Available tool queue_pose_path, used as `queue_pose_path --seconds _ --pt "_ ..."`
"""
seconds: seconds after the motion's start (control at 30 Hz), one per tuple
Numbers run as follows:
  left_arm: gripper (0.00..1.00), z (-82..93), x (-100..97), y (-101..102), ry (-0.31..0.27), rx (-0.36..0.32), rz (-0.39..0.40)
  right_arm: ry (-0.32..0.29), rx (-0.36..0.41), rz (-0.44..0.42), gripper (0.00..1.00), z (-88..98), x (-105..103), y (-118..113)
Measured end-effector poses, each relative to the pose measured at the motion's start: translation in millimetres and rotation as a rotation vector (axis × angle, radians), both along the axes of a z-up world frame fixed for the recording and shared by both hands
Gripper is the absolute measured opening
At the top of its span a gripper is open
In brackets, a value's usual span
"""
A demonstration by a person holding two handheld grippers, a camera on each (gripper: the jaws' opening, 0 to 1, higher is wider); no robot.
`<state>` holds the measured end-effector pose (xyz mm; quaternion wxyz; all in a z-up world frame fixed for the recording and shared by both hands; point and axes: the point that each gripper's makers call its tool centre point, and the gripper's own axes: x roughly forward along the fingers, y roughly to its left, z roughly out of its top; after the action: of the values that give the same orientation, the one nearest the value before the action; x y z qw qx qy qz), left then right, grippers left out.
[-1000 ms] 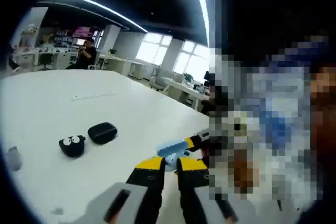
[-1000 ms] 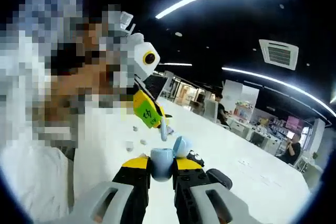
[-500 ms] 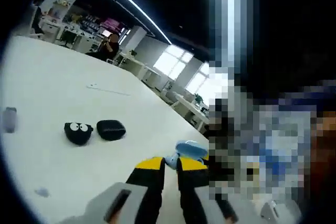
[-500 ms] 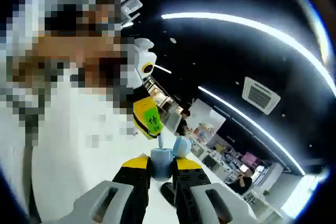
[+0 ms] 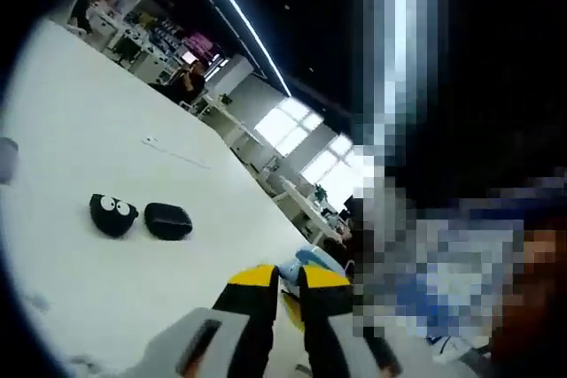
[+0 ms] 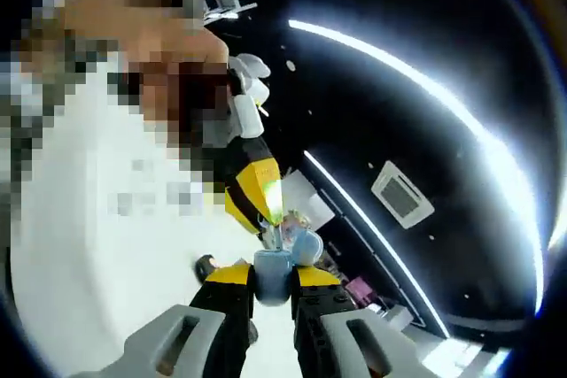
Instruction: Pick up the earbuds from the table and place the earbuds into the earbud case
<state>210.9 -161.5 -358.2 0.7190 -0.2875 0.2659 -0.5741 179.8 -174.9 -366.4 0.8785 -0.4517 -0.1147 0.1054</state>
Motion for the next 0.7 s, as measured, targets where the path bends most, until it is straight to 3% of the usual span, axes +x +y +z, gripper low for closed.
queue_pose_path --seconds 0.2,0.57,0.63,0.7 --pt "0.12 -2.6 1.4 -1.2 0.019 -0.003 -0.001 -0.003 -0.001 -0.003 0.15 0.9 -4.1 -1.9" --pt "0.12 -3.4 2.7 -0.7 0.026 0.004 -0.001 -0.043 -0.077 -0.024 0.15 7.2 -7.3 -4.1" --pt "0.12 -2.2 3.9 -0.4 0.021 0.007 -0.003 -0.063 -0.113 -0.034 0.15 9.1 -7.6 -5.4" --pt "0.12 -3.2 3.2 0.2 0.013 0.021 -0.012 -0.085 -0.197 -0.054 0.15 8.4 -7.6 -5.7"
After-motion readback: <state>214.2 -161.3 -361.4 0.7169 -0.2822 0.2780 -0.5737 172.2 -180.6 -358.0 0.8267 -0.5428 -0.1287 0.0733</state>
